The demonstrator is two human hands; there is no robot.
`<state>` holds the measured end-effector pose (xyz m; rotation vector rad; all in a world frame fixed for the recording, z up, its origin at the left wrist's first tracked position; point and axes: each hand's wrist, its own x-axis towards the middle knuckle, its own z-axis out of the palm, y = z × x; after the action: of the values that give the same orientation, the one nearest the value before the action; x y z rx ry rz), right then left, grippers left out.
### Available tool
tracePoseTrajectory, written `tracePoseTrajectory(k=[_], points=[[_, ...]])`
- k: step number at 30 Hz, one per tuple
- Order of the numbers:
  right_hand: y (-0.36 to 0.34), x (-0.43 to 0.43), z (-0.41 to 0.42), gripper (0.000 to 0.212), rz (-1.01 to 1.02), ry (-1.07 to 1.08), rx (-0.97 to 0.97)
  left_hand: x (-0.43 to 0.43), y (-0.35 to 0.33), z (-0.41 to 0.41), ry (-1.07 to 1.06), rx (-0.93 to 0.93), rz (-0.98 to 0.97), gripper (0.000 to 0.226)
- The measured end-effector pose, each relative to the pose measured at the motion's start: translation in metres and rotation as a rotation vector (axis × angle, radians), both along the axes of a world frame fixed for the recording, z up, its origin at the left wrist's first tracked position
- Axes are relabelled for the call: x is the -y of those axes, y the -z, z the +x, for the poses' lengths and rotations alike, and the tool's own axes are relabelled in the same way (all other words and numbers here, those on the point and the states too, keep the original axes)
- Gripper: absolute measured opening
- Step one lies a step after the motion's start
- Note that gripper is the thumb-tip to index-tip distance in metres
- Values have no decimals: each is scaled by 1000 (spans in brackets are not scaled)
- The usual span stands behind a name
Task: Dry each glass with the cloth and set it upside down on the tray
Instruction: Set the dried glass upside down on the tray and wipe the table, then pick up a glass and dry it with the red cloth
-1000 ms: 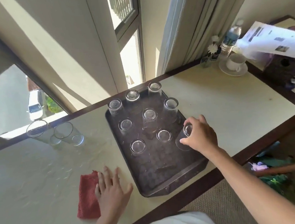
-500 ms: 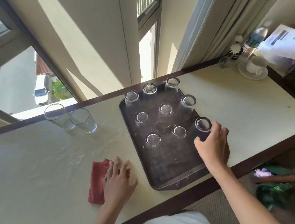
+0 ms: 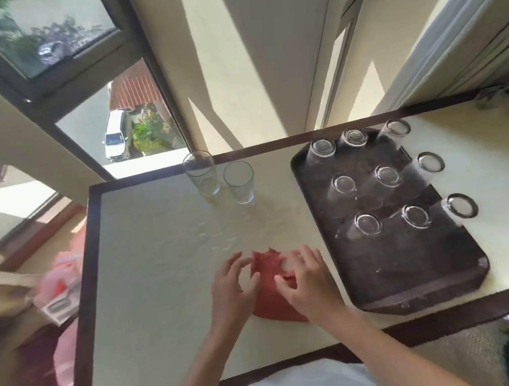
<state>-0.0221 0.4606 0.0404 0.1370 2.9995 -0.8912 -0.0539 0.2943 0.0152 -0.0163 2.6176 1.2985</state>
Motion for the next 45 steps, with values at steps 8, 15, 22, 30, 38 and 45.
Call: tracePoseTrajectory(k=[8,15,22,30,38,45], points=[[70,56,6,98,400,-191,267,108,9,-6,-265,98,-79,19],[71,51,-8,50,222,-85,51,102,3,-67,-262,84,18,44],[15,42,-33,29,-756,531,416,67,4,-179,-54,143,179,104],[-22,16,-29,33,-1533,889,406,41,19,-220,-135,-54,171,94],[-27,10,-25,54,-1632,908,396,59,20,-225,-35,-110,17,92],[-33,3,-26,38,-1748,748,446,75,1,-124,-196,66,129,62]])
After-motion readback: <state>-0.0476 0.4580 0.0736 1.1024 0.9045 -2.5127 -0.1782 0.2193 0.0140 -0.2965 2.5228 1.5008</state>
